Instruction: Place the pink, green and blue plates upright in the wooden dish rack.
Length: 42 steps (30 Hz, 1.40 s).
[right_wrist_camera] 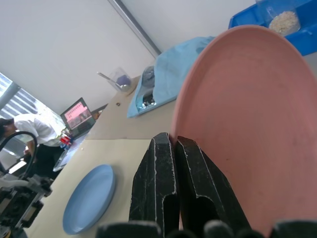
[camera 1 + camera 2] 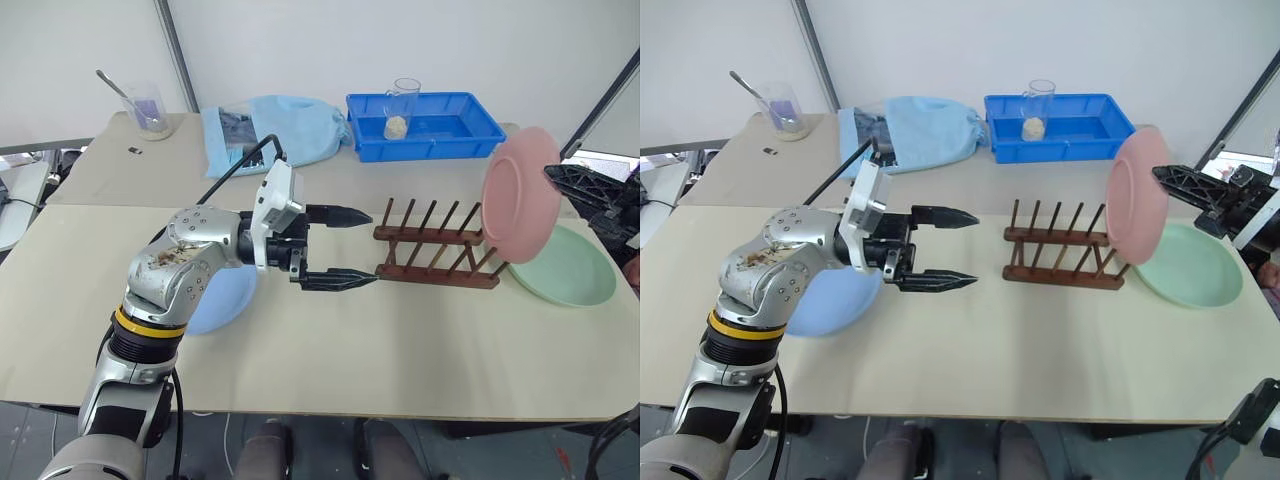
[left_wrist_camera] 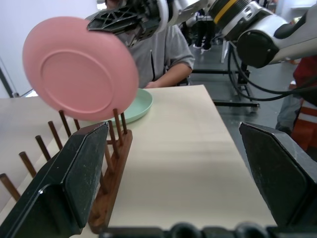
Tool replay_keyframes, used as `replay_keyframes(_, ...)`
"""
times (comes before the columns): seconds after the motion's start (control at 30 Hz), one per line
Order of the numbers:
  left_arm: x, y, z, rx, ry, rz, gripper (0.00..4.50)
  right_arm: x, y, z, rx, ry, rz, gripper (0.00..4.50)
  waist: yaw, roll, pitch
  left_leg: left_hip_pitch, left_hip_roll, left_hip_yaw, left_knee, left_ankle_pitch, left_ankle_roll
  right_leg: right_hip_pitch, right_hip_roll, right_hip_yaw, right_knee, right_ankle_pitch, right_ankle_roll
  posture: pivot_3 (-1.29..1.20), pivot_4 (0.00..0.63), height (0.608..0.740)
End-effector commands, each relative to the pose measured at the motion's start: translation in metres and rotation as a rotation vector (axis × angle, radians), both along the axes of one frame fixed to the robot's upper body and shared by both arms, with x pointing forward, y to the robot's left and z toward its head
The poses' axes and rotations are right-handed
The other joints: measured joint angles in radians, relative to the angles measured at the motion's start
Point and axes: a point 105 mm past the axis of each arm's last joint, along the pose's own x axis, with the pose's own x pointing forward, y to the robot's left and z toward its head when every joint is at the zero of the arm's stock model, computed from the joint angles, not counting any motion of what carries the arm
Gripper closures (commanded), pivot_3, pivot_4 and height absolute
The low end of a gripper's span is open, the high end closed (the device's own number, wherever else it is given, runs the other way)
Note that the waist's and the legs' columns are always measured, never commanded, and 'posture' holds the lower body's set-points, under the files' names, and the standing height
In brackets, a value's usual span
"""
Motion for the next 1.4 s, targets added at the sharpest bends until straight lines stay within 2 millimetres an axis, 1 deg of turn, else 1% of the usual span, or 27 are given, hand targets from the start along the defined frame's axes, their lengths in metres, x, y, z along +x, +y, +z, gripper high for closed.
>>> replay_keyframes(0.03, -0.004, 0.001, 0.016, -0.035, -0.039, -0.018, 0.00, 0.000, -0.008, 0.013, 0.000, -0.031, -0.028, 4.49, -0.001, 0.000, 0.000, 0.000, 0.000, 0.000, 0.000, 0.000, 0.000, 0.000, 0.000, 0.000, 0.000, 0.000, 0.000, 0.00, 0.150, 0.725)
replay_keyframes(0.1, -0.003, 0.001, 0.017, -0.038, -0.037, -0.018, 0.00, 0.002, -0.011, 0.012, 0.015, -0.019, -0.041, 4.49, 0.000, 0.000, 0.000, 0.000, 0.000, 0.000, 0.000, 0.000, 0.000, 0.000, 0.000, 0.000, 0.000, 0.000, 0.000, 0.00, 0.150, 0.725)
replay_keyframes(0.17, -0.004, 0.001, 0.016, -0.034, -0.032, -0.022, 0.00, 0.005, -0.015, 0.012, 0.013, -0.021, -0.074, 3.75, -0.001, 0.000, 0.000, 0.000, 0.000, 0.000, 0.000, 0.000, 0.000, 0.000, 0.000, 0.000, 0.000, 0.000, 0.000, 0.00, 0.150, 0.725)
replay_keyframes(0.2, -0.004, 0.001, 0.016, -0.032, -0.030, -0.024, 0.00, 0.006, -0.017, 0.012, 0.014, -0.026, -0.083, 3.51, -0.001, 0.000, 0.000, 0.000, 0.000, 0.000, 0.000, 0.000, 0.000, 0.000, 0.000, 0.000, 0.000, 0.000, 0.000, 0.00, 0.150, 0.725)
replay_keyframes(0.23, -0.004, 0.001, 0.016, -0.031, -0.029, -0.025, 0.00, 0.007, -0.017, 0.013, 0.014, -0.029, -0.088, 3.18, -0.001, 0.000, 0.000, 0.000, 0.000, 0.000, 0.000, 0.000, 0.000, 0.000, 0.000, 0.000, 0.000, 0.000, 0.000, 0.00, 0.150, 0.725)
replay_keyframes(0.33, -0.003, 0.000, 0.017, -0.031, -0.031, -0.024, 0.00, 0.009, -0.020, 0.015, 0.010, -0.046, -0.114, 2.07, -0.002, 0.000, 0.000, 0.000, 0.000, 0.000, 0.000, 0.000, 0.000, 0.000, 0.000, 0.001, 0.000, 0.000, 0.000, 0.00, 0.150, 0.725)
replay_keyframes(0.4, -0.002, 0.000, 0.017, -0.030, -0.036, -0.019, 0.00, 0.011, -0.024, 0.020, 0.004, -0.082, -0.154, 1.40, -0.003, 0.000, 0.000, 0.000, 0.000, 0.000, 0.000, 0.000, 0.000, 0.000, 0.000, 0.001, 0.000, 0.002, 0.003, 0.00, 0.150, 0.725)
replay_keyframes(0.47, -0.002, 0.000, 0.016, -0.030, -0.041, -0.013, 0.00, 0.013, -0.034, 0.029, -0.003, -0.131, -0.224, 0.79, -0.006, 0.000, 0.000, 0.000, 0.000, 0.000, 0.000, 0.000, 0.000, 0.000, 0.000, 0.001, 0.000, 0.002, 0.003, 0.00, 0.150, 0.725)
replay_keyframes(0.5, -0.002, 0.000, 0.016, -0.029, -0.042, -0.012, 0.00, 0.011, -0.040, 0.032, -0.061, -0.164, -0.265, 0.36, -0.006, 0.000, 0.000, 0.000, 0.000, 0.000, 0.000, 0.000, 0.000, 0.000, 0.000, 0.001, 0.000, 0.002, 0.003, 0.00, 0.150, 0.725)
replay_keyframes(0.53, -0.002, 0.000, 0.015, -0.028, -0.042, -0.011, 0.00, 0.010, -0.043, 0.034, -0.105, -0.186, -0.288, 0.07, -0.007, 0.000, 0.000, 0.000, 0.000, 0.000, 0.000, 0.000, 0.000, 0.000, 0.000, 0.001, 0.000, 0.001, 0.003, 0.00, 0.150, 0.725)
replay_keyframes(0.57, -0.003, 0.000, 0.015, -0.022, -0.045, -0.008, 0.00, 0.008, -0.046, 0.034, -0.132, -0.191, -0.301, 0.03, -0.006, 0.000, 0.000, 0.000, 0.000, 0.000, 0.000, 0.000, 0.000, 0.000, 0.000, 0.001, 0.000, 0.001, 0.003, 0.00, 0.150, 0.725)
replay_keyframes(0.63, -0.003, 0.002, 0.009, 0.008, -0.052, -0.005, 0.00, 0.001, -0.052, 0.017, -0.329, -0.163, -0.300, 0.03, 0.003, 0.000, 0.000, 0.000, 0.000, 0.000, 0.000, 0.000, 0.000, 0.000, 0.000, 0.001, 0.000, 0.001, 0.003, 0.00, 0.150, 0.725)
replay_keyframes(0.8, -0.007, 0.000, -0.003, 0.088, -0.101, -0.018, 0.00, -0.011, -0.066, -0.047, -0.913, -0.074, -0.182, 0.03, 0.004, 0.000, 0.000, 0.000, -0.001, 0.001, 0.000, -0.001, 0.002, 0.000, 0.000, 0.001, 0.000, 0.000, 0.007, 0.00, 0.150, 0.725)
replay_keyframes(0.83, -0.008, -0.002, -0.004, 0.095, -0.117, -0.019, 0.00, -0.013, -0.067, -0.059, -0.996, -0.060, -0.142, 0.03, 0.002, 0.000, 0.000, 0.000, -0.001, 0.002, 0.000, -0.001, 0.002, 0.000, 0.000, 0.003, 0.000, 0.001, 0.007, 0.00, 0.150, 0.725)
replay_keyframes(0.9, -0.007, -0.004, -0.004, 0.101, -0.147, -0.012, 0.00, -0.015, -0.068, -0.081, -1.102, -0.035, -0.069, 0.03, -0.003, 0.000, 0.000, 0.000, -0.001, 0.003, 0.000, -0.001, 0.002, 0.000, 0.000, 0.004, 0.000, 0.000, 0.005, 0.00, 0.150, 0.725)
replay_keyframes(0.97, -0.007, -0.006, -0.005, 0.109, -0.170, -0.012, 0.00, -0.014, -0.069, -0.099, -1.173, -0.017, -0.021, 0.03, -0.011, 0.001, 0.000, 0.001, -0.001, 0.004, 0.001, -0.001, 0.002, 0.000, 0.000, 0.004, 0.000, -0.001, 0.004, 0.00, 0.150, 0.725)
replay_keyframes(1.07, -0.008, -0.005, -0.010, 0.126, -0.178, -0.012, 0.00, -0.005, -0.072, -0.118, -1.239, -0.004, 0.008, 0.03, -0.020, 0.000, 0.000, 0.003, -0.001, 0.004, 0.002, -0.001, 0.001, 0.000, 0.000, 0.005, 0.001, 0.001, 0.003, 0.00, 0.150, 0.725)
replay_keyframes(1.2, -0.009, -0.005, -0.013, 0.132, -0.181, -0.006, 0.00, 0.010, -0.076, -0.133, -1.262, 0.012, -0.003, 0.03, -0.024, 0.000, 0.000, 0.006, -0.001, 0.005, 0.002, 0.000, 0.001, 0.001, 0.002, 0.009, 0.002, 0.002, 0.002, 0.00, 0.150, 0.725)
replay_keyframes(1.3, -0.008, -0.005, -0.012, 0.129, -0.185, 0.004, 0.00, 0.020, -0.075, -0.144, -1.255, 0.033, 0.003, 0.03, -0.024, 0.000, 0.000, 0.007, -0.001, 0.006, 0.001, 0.000, 0.002, 0.001, 0.004, 0.013, 0.002, 0.002, 0.002, 0.00, 0.150, 0.725)
replay_keyframes(1.4, -0.007, -0.005, -0.013, 0.128, -0.185, 0.012, 0.00, 0.029, -0.073, -0.152, -1.248, 0.051, 0.009, 0.03, -0.023, 0.000, 0.000, 0.006, 0.000, 0.006, 0.001, 0.000, 0.002, 0.001, 0.011, 0.022, 0.001, 0.002, 0.002, 0.00, 0.150, 0.725)
